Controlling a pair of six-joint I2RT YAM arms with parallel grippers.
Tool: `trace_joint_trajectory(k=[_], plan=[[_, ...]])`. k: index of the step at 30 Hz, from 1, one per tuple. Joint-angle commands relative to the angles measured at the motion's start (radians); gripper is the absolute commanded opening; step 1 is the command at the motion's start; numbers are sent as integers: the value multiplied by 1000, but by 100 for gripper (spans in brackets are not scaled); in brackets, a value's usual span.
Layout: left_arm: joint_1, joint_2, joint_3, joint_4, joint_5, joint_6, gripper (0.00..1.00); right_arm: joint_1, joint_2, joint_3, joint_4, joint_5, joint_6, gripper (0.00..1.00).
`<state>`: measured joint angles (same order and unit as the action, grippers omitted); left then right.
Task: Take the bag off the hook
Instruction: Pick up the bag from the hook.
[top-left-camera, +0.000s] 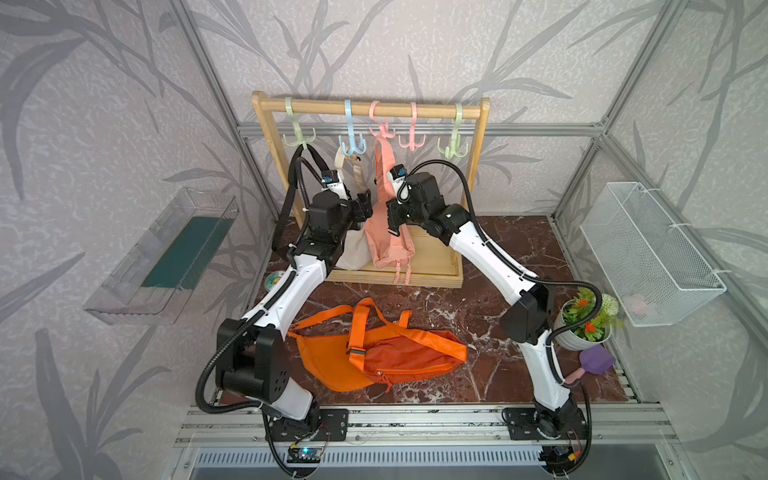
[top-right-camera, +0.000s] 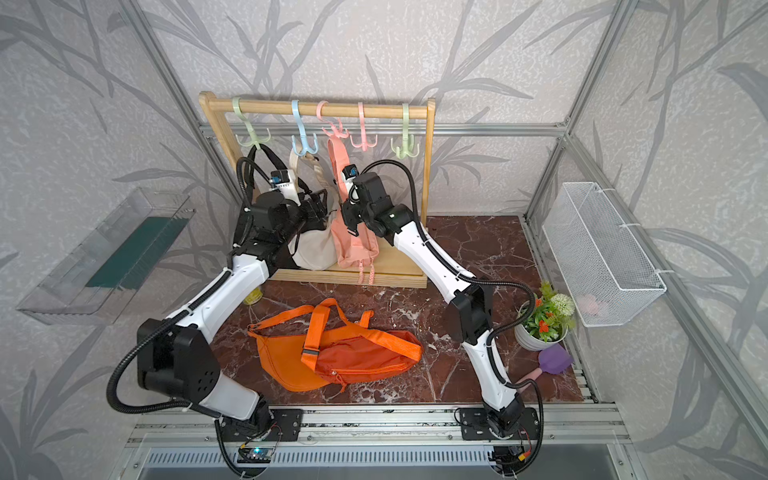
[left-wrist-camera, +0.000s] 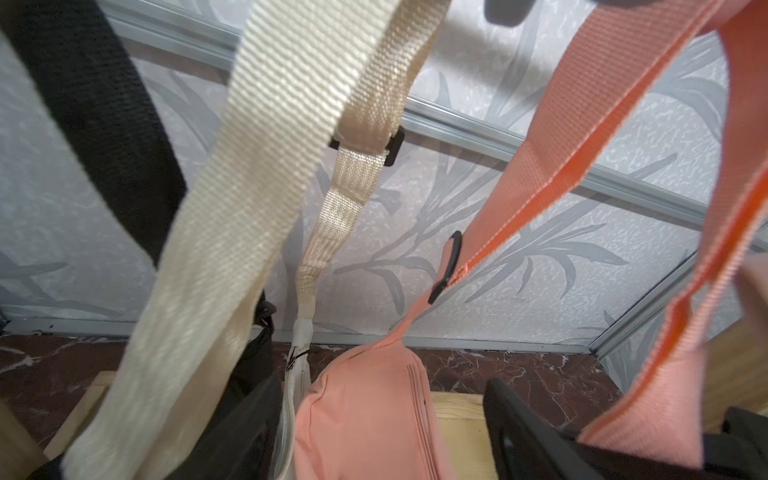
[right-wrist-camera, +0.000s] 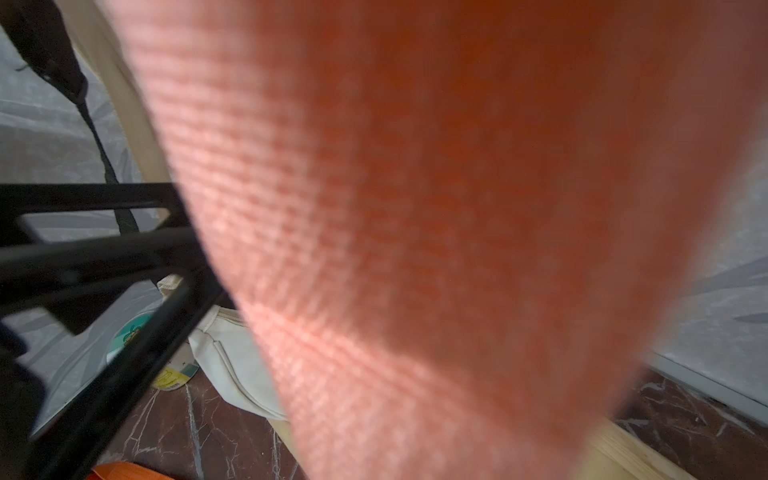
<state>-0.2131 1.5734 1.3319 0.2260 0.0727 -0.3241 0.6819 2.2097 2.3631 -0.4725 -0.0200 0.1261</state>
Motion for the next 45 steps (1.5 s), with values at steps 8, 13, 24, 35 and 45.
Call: trace_joint_trajectory(k=[8,13,24,35,45], plan=[[4,138,134,261,184,28,76,-17,-127,-89,54,-1,-92,0],[4,185,166,343,214,-14,73,-27,-131,-91,49,-5,-97,0],[0,306,306,315,228,-53,14,-37,-144,-117,69,2,-89,0],[0,254,262,288,135,-66,0,-39,-151,-132,86,5,-66,0],[0,219,260,288,130,-85,0,-40,-200,-198,161,35,-80,0]])
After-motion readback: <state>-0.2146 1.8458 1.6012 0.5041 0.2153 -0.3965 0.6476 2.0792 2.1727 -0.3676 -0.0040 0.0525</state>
